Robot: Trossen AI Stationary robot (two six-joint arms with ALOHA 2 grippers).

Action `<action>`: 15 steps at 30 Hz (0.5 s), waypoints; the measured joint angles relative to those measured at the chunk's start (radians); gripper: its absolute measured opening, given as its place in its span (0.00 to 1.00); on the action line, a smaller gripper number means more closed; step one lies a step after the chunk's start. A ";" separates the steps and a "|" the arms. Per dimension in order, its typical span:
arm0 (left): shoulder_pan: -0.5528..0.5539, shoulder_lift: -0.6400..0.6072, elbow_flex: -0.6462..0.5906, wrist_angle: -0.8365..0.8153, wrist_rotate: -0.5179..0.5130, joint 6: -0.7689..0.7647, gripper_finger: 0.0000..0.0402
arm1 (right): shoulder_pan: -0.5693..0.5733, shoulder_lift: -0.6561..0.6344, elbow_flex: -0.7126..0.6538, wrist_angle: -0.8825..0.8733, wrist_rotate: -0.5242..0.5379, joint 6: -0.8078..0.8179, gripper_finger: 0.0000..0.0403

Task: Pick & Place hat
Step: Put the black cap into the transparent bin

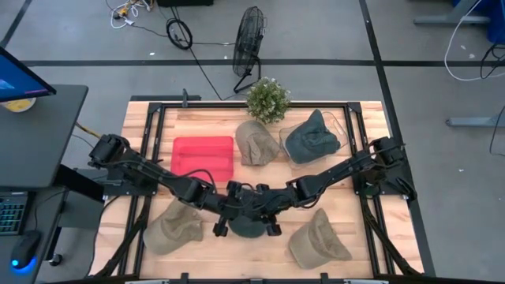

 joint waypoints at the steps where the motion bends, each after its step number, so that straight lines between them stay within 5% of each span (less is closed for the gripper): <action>1: 0.002 0.000 0.000 0.001 0.000 -0.001 0.05 | 0.000 0.000 0.000 0.001 0.000 0.002 0.21; 5: 0.016 0.000 0.000 0.008 -0.006 -0.031 0.11 | -0.003 0.000 0.000 0.000 0.009 0.024 0.04; 15: -0.013 0.000 0.050 -0.024 -0.211 0.041 0.29 | -0.006 -0.053 0.008 -0.137 0.126 0.098 0.02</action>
